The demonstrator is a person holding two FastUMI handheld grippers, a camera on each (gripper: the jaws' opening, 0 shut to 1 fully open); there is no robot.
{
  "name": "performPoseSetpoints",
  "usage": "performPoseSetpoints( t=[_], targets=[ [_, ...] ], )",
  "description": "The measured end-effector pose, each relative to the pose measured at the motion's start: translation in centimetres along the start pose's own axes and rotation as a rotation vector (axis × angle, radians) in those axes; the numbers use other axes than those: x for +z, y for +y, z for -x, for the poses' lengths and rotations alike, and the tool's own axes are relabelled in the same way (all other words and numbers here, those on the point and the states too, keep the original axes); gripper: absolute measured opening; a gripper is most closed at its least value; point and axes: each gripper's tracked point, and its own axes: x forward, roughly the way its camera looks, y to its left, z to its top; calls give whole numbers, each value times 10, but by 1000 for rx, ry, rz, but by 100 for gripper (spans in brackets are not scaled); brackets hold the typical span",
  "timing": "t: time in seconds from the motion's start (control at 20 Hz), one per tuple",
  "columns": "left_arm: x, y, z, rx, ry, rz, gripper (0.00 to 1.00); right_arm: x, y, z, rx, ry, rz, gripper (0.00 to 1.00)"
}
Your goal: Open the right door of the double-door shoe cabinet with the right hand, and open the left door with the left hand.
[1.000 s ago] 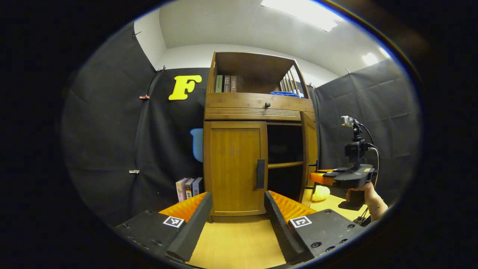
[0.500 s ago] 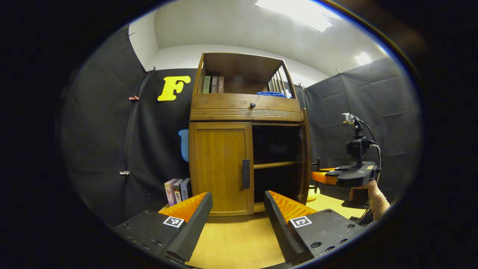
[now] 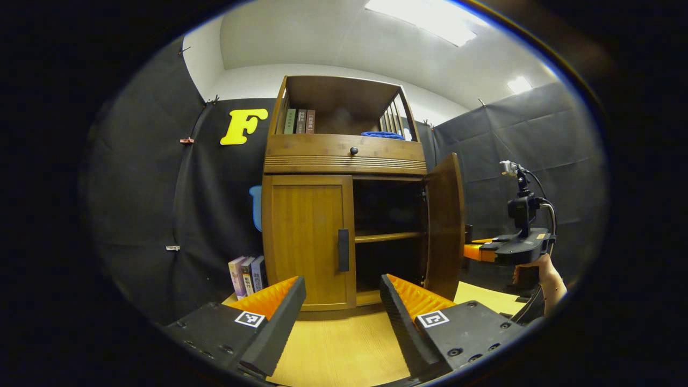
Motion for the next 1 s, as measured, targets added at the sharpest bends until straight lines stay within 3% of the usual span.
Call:
performPoseSetpoints(
  t=[0.05,0.25,0.4,0.5,0.55,0.7,0.8,0.85,1.0],
  targets=[
    [-2,-3,-2,-5,2,5,87,-1,-4,0,-9,7,8,17],
    [-6,-13,-15,-15,12,7,84,-6,-27,11,-16,27,28,17],
    [-12,-23,-24,-35,24,11,88,-7,-50,13,-57,39,27,15],
    [-16,-27,-29,-47,35,9,87,-6,-66,17,-86,37,5,11],
    [-18,-27,-31,-50,39,5,88,-6,-73,19,-94,36,-17,2],
    [-16,-29,-40,-57,32,-4,88,-7,-93,26,-147,26,-43,12],
    [-17,-32,-45,-69,29,-8,88,-6,-109,36,-197,1,-22,7],
    [-19,-33,-47,-72,31,-11,88,-2,-106,42,-184,-12,-23,12],
    [-22,-34,-54,-69,37,-14,89,4,-96,60,-161,-28,-37,9]
  ],
)
